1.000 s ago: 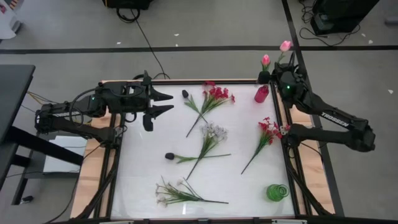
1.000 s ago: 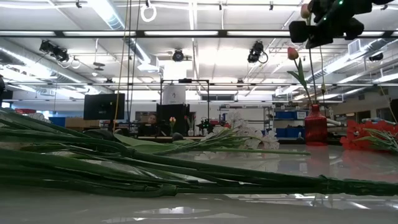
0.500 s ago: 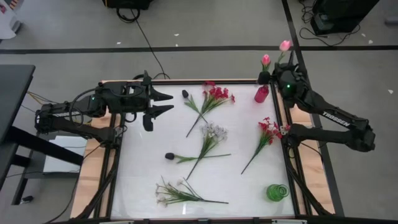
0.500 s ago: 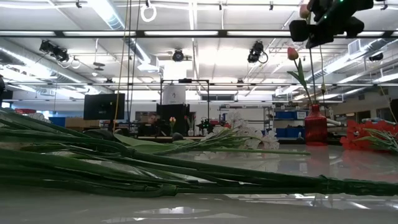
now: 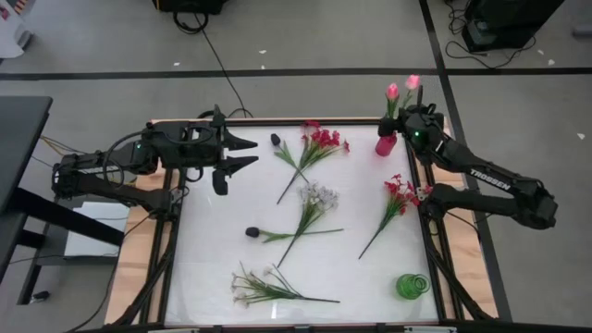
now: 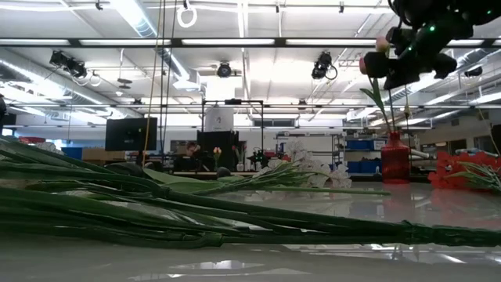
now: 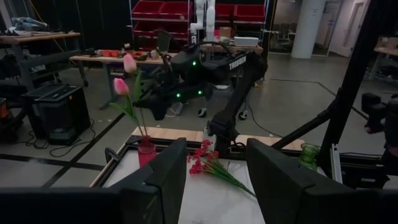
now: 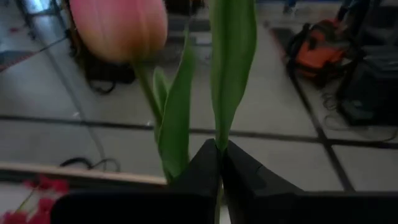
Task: Sort flowers into vase by color
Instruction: Put the pink flower into the red vase, then put the bottom white flowers into the red vase
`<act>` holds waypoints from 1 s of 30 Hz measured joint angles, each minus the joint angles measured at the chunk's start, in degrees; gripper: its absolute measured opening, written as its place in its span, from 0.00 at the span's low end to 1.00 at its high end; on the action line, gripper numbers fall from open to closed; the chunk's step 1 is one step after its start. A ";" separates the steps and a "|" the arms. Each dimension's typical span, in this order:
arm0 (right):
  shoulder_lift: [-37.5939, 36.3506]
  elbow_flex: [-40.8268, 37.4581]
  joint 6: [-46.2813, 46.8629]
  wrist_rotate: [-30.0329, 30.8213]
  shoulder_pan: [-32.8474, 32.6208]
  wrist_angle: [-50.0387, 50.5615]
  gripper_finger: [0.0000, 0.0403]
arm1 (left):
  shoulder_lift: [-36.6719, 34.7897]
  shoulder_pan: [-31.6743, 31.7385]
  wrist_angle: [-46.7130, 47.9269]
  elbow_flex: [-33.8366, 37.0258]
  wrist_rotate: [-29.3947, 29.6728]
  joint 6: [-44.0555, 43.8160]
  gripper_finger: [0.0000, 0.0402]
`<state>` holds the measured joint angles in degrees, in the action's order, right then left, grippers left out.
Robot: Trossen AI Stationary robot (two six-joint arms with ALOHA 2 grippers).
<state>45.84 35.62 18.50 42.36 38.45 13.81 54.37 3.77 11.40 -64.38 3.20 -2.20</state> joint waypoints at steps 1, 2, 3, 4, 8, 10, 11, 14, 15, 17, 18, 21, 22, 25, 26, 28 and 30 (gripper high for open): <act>0.02 -0.29 0.20 -1.68 0.39 0.18 0.07 | 0.00 0.00 0.02 0.00 0.00 0.00 0.43; 0.02 -0.58 0.73 -3.63 0.79 0.37 0.09 | 0.00 0.00 0.02 0.00 0.00 0.00 0.43; 0.02 -0.76 1.45 -5.23 1.19 0.49 0.11 | 0.00 0.00 0.00 0.00 0.00 0.00 0.43; 0.02 -0.92 2.18 -6.44 1.57 0.41 0.14 | 0.00 0.00 0.02 0.00 0.01 0.00 0.43; 0.02 -1.31 2.98 -8.92 2.95 2.01 0.24 | 0.00 0.00 0.02 0.00 0.00 0.00 0.43; -0.14 -0.90 3.02 -9.48 3.25 4.69 0.30 | 0.00 0.00 0.02 0.00 0.00 0.00 0.43; -0.28 -0.35 3.04 -9.50 3.31 6.76 0.32 | 0.00 0.00 0.02 0.00 0.00 0.00 0.43; -1.00 3.35 4.91 -10.18 3.27 13.21 0.38 | 0.00 0.00 0.02 0.00 0.00 0.00 0.43; -1.30 4.88 6.19 -10.63 3.27 15.75 0.39 | 0.00 0.00 0.01 0.00 0.00 -0.01 0.43; -1.73 7.89 8.05 -12.03 3.27 20.83 0.40 | 0.00 0.00 0.01 0.00 0.01 0.00 0.43; -1.88 9.25 8.60 -13.01 3.27 22.95 0.40 | 0.00 0.00 0.02 0.00 0.01 -0.01 0.43; -2.08 12.43 10.03 -17.81 3.27 27.38 0.40 | 0.00 0.00 0.02 0.00 0.02 0.00 0.43; -2.06 12.96 10.64 -19.94 3.27 28.68 0.40 | 0.00 0.00 0.02 0.00 0.00 0.00 0.43; -1.99 13.05 13.01 -29.83 3.27 31.28 0.40 | 0.00 0.00 0.02 0.00 0.01 0.00 0.43; -1.99 12.76 14.07 -33.37 3.25 31.68 0.40 | 0.00 0.00 0.02 0.00 0.00 0.00 0.43; -1.92 11.60 16.34 -40.13 2.88 32.45 0.40 | 0.00 0.00 0.02 0.00 0.00 0.00 0.43; -1.81 10.21 18.14 -45.29 1.89 32.35 0.40 | 0.00 0.00 0.02 0.00 0.01 0.00 0.43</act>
<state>44.03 45.82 36.63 -2.93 40.33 46.16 54.37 3.77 11.42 -64.38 3.21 -2.20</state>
